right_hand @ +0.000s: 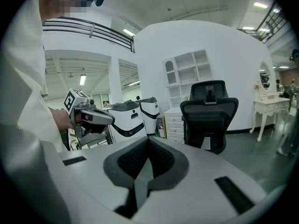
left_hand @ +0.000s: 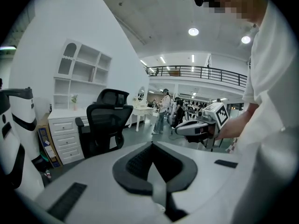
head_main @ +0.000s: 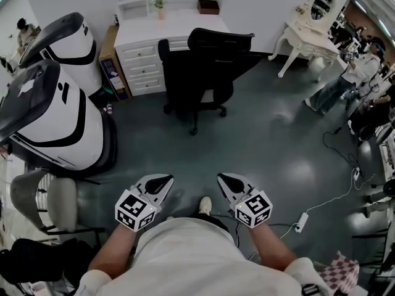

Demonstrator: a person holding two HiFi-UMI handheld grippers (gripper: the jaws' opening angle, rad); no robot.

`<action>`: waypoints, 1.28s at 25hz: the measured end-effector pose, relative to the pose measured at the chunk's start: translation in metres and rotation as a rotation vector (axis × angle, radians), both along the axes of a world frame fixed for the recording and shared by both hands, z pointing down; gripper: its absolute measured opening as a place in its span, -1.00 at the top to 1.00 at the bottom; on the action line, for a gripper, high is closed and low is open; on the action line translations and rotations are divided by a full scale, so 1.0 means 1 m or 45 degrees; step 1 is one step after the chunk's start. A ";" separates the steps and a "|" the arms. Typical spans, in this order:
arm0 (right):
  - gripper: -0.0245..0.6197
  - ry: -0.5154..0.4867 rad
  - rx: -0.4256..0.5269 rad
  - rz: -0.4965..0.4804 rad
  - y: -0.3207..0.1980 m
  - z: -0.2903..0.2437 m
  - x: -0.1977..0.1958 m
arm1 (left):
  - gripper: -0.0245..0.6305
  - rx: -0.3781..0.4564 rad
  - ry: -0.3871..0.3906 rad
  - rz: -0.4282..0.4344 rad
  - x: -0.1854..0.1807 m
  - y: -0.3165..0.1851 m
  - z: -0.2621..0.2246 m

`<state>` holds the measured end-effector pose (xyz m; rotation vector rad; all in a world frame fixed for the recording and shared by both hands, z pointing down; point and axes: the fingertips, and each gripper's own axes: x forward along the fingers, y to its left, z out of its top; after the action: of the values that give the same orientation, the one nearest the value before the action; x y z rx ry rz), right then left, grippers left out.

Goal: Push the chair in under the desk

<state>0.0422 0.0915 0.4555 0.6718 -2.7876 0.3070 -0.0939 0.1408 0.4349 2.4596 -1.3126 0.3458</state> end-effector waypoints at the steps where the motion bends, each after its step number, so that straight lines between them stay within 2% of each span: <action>1: 0.91 0.004 0.000 0.002 0.007 0.000 -0.003 | 0.94 0.000 0.003 0.003 -0.003 0.006 0.000; 11: 0.91 0.011 0.006 0.044 0.055 -0.003 -0.019 | 0.94 0.023 0.005 0.053 -0.019 0.046 0.003; 32: 0.91 0.024 0.007 0.034 0.093 -0.002 -0.037 | 0.94 0.022 0.016 0.076 -0.032 0.078 0.009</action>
<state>0.0050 0.1844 0.4534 0.7095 -2.7649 0.2967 -0.1260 0.2187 0.4439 2.5152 -1.2440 0.3342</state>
